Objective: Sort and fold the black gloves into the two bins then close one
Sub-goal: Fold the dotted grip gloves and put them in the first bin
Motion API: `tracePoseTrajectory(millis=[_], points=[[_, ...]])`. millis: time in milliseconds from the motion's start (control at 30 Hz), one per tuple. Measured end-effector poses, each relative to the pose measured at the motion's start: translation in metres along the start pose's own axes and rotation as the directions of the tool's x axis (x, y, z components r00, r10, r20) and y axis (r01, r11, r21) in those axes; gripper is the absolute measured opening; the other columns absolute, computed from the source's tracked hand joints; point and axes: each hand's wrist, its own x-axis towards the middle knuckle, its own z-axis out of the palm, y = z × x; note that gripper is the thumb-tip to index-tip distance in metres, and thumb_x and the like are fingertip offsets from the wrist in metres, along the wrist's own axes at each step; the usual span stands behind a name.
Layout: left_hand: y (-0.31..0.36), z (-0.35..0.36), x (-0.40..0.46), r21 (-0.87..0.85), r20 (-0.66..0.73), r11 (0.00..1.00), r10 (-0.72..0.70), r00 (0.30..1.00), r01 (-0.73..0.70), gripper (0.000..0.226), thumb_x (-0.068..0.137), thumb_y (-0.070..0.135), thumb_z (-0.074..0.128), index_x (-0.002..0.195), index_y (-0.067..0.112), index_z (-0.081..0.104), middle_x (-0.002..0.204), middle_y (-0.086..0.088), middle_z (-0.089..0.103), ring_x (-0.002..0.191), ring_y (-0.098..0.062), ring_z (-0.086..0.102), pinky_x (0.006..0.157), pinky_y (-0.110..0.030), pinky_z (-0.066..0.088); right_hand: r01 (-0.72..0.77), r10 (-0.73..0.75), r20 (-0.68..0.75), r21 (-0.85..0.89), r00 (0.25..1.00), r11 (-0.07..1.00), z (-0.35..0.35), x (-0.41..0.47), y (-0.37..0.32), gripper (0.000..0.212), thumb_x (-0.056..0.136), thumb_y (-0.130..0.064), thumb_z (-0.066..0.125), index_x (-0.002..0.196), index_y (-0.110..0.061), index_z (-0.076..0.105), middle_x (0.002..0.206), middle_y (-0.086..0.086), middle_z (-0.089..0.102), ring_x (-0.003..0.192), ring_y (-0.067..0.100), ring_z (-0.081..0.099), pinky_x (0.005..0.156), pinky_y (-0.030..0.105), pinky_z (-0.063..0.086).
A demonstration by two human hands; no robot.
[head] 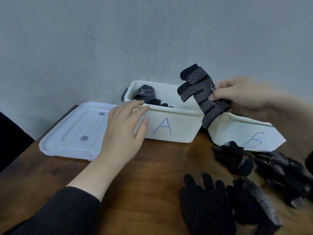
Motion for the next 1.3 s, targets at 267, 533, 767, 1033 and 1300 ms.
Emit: tracePoseTrajectory(millis=[267,533,767,1033,1300], points=[[-0.017,0.033,0.051,0.121,0.17,0.992,0.009,0.985,-0.03,0.048,0.1,0.043,0.037,0.108,0.016,0.076,0.118,0.002,0.072,0.12,-0.016,0.057,0.113,-0.036,0.026,-0.151,0.118,-0.152,-0.221,0.981,0.964,0.011,0.077,-0.019,0.004,0.089,0.005,0.064,0.092,0.003,0.063,0.084,0.022,0.066,0.067,0.026,0.066,0.066,0.033,0.062],[-0.02,0.04,0.057,0.142,0.201,0.99,-0.039,0.979,0.01,0.053,0.097,0.05,0.035,0.11,0.021,0.077,0.118,0.003,0.074,0.125,-0.023,0.061,0.111,-0.044,0.028,-0.514,0.501,-0.141,-0.372,0.854,0.773,0.056,0.143,0.013,0.016,0.102,-0.009,0.055,0.091,0.001,0.051,0.086,0.014,0.063,0.062,0.019,0.072,0.04,0.022,0.051],[-0.02,0.039,0.06,0.135,0.193,0.991,-0.016,0.981,-0.01,0.049,0.097,0.048,0.038,0.104,0.021,0.078,0.111,0.007,0.075,0.121,-0.021,0.062,0.11,-0.037,0.023,-0.134,0.085,-0.117,-0.959,0.99,0.25,0.074,0.16,0.02,0.024,0.087,-0.035,0.075,0.085,-0.015,0.061,0.083,-0.001,0.062,0.079,0.025,0.059,0.077,0.033,0.05],[-0.02,0.039,0.059,0.129,0.202,0.992,-0.024,0.979,-0.002,0.051,0.096,0.049,0.036,0.107,0.021,0.077,0.114,0.006,0.074,0.122,-0.021,0.061,0.111,-0.04,0.025,0.23,0.131,0.264,-0.946,0.956,0.231,0.068,0.159,0.027,0.039,0.098,-0.018,0.057,0.135,-0.028,0.061,0.127,-0.004,0.062,0.109,0.024,0.06,0.095,0.036,0.05],[-0.009,0.034,0.058,0.098,0.102,0.995,0.018,0.995,-0.028,0.045,0.099,0.043,0.044,0.114,0.014,0.075,0.125,-0.005,0.07,0.13,-0.027,0.056,0.115,-0.041,0.025,0.217,-0.265,0.108,-0.879,0.958,0.425,0.046,0.122,-0.005,0.028,0.102,-0.033,0.054,0.124,-0.021,0.068,0.128,0.001,0.067,0.116,0.024,0.06,0.097,0.033,0.047]])
